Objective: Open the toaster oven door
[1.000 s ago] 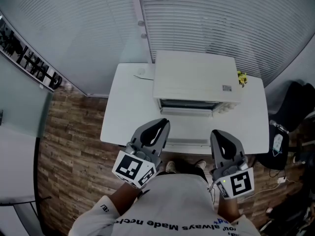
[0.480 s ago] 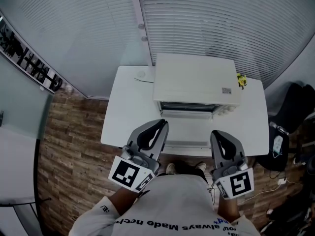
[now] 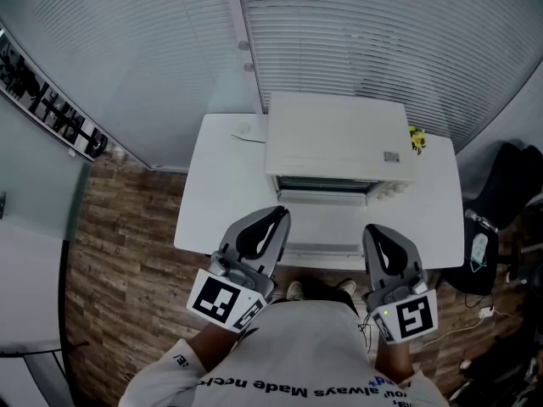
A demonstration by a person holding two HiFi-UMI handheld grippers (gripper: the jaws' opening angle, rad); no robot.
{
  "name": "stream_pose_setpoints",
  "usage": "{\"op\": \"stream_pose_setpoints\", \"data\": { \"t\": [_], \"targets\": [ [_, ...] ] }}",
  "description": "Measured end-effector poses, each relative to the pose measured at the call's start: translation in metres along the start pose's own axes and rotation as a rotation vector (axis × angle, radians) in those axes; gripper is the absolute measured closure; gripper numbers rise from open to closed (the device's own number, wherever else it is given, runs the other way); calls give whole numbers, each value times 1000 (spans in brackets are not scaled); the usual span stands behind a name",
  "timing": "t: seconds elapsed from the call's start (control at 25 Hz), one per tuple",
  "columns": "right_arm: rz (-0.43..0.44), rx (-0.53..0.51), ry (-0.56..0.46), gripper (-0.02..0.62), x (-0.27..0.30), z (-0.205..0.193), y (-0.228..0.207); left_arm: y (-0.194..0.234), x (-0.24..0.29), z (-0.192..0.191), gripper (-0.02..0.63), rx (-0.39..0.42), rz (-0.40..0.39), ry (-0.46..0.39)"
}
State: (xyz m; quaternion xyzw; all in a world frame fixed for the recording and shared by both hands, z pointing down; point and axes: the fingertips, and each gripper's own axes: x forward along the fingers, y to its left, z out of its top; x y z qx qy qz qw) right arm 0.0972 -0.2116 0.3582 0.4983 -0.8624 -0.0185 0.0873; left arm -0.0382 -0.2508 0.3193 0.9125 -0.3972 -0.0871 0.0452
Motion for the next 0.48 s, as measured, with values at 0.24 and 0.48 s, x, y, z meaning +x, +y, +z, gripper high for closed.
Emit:
{"op": "stream_pose_setpoints", "data": {
  "t": [0.24, 0.48],
  "targets": [
    [0, -4, -3, 588, 1, 2, 2, 0, -1, 1, 566, -5, -4, -1],
    [-1, -10, -1, 588, -1, 2, 4, 0, -3, 0, 566, -6, -7, -2]
  ]
}}
